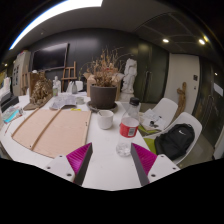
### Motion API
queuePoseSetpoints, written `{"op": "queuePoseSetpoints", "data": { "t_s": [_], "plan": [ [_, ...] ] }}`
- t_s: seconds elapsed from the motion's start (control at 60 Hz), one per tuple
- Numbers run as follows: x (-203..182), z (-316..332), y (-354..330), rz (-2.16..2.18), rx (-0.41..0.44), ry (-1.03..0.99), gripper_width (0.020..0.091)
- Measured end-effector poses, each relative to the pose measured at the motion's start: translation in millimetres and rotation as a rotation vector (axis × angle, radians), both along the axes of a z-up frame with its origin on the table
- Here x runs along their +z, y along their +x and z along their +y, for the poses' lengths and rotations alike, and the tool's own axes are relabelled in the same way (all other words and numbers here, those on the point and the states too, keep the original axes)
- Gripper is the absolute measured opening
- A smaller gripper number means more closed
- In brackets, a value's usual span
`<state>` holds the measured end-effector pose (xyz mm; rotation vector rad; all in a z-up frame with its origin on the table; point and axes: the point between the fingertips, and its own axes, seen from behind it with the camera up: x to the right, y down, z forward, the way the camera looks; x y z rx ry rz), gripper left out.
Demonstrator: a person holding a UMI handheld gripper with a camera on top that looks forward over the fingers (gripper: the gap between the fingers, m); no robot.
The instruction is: Pour water
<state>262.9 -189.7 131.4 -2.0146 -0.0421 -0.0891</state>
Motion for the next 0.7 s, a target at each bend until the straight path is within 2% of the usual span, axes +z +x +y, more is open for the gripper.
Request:
{"op": "queuePoseSetpoints", "data": {
  "t_s": [0.25,0.417,0.467,0.517,0.55,0.617,0.7],
  "plan": [
    [-49.8,86.1,58.2,0.018,-0.063,0.073,0.0771],
    [-75.2,131.1,67.6,0.042,-0.095,0.093,0.0724],
    [-79.7,142.8,67.4,0.053,-0.086,0.102,0.0625],
    [-80.4,142.6,68.2,0.043,-0.093,0.107,0.0454],
    [-79.3,143.4,68.0,0.041,-0.093,0.112,0.0451],
    [-80.2,145.4,66.9,0.047,-0.079,0.116,0.0394],
    [-82.9,144.6,66.4,0.052,-0.076,0.105,0.0286]
  ]
}}
